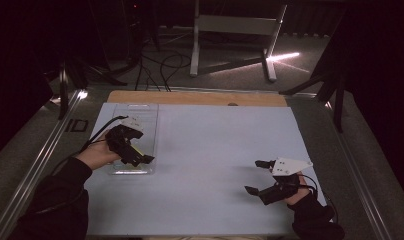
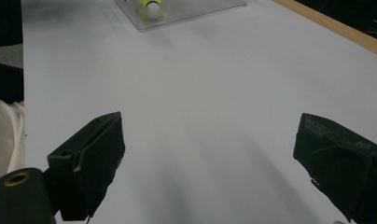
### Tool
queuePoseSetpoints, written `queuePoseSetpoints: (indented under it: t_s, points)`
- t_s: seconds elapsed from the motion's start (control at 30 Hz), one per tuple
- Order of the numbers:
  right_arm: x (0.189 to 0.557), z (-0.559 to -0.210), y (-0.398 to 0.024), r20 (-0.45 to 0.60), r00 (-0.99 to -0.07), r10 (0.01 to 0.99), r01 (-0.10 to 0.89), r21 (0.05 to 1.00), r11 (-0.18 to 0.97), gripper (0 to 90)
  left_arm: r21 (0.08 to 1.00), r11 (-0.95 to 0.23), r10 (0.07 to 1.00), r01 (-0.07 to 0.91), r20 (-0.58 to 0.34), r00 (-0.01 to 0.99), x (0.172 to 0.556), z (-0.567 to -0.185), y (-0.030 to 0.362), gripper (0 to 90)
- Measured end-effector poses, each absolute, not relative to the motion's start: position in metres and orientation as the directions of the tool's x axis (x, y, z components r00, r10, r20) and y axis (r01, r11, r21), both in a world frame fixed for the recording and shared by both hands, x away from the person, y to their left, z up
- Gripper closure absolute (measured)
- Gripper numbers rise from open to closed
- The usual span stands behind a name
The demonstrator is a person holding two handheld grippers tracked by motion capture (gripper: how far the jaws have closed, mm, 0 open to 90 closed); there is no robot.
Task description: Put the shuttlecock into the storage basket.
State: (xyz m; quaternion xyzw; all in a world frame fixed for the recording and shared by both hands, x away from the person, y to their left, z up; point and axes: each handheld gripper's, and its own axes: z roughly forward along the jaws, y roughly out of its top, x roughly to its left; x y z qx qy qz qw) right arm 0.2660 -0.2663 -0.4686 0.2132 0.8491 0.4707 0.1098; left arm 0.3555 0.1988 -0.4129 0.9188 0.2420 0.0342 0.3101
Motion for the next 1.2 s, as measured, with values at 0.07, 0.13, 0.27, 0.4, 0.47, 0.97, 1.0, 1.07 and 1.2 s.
queuePoseSetpoints:
  t_s: [0.07, 0.13, 0.27, 0.4, 0.47, 0.97, 1.0, 1.07, 1.2]
  points:
    - [0.266, -0.469, -0.266, 0.017, -0.886, 0.464, 0.260, 0.846, 0.465, 8.9, 0.588, -0.698, 0.449, 0.409, -0.085, 0.889, 0.355, -0.412, 0.190, 0.1]
    - [0.266, -0.469, -0.266, 0.023, -0.887, 0.461, 0.262, 0.847, 0.462, 8.9, 0.583, -0.703, 0.443, 0.407, -0.089, 0.892, 0.355, -0.411, 0.184, 0.0]
    - [0.266, -0.470, -0.267, 0.027, -0.888, 0.460, 0.266, 0.845, 0.463, 8.9, 0.601, -0.700, 0.418, 0.386, -0.094, 0.904, 0.354, -0.410, 0.171, 0.0]
    - [0.266, -0.470, -0.267, 0.025, -0.887, 0.462, 0.267, 0.843, 0.466, 8.9, 0.619, -0.697, 0.391, 0.362, -0.096, 0.915, 0.354, -0.410, 0.162, 0.0]
    - [0.266, -0.470, -0.267, 0.023, -0.887, 0.461, 0.263, 0.845, 0.465, 8.8, 0.625, -0.699, 0.375, 0.347, -0.093, 0.923, 0.353, -0.409, 0.153, 0.0]
    - [0.265, -0.474, -0.267, 0.020, -0.888, 0.460, 0.260, 0.846, 0.466, 8.8, 0.658, -0.688, 0.318, 0.304, -0.103, 0.942, 0.341, -0.416, 0.121, 0.0]
    - [0.265, -0.474, -0.267, 0.020, -0.888, 0.460, 0.260, 0.846, 0.466, 8.8, 0.658, -0.688, 0.318, 0.304, -0.103, 0.942, 0.341, -0.416, 0.121, 0.0]
    - [0.265, -0.475, -0.268, 0.018, -0.883, 0.469, 0.260, 0.851, 0.457, 8.8, 0.664, -0.685, 0.312, 0.300, -0.104, 0.944, 0.336, -0.420, 0.117, 0.0]
    - [0.265, -0.477, -0.269, 0.013, -0.880, 0.475, 0.257, 0.853, 0.454, 8.8, 0.669, -0.681, 0.309, 0.298, -0.107, 0.945, 0.330, -0.429, 0.112, 0.0]
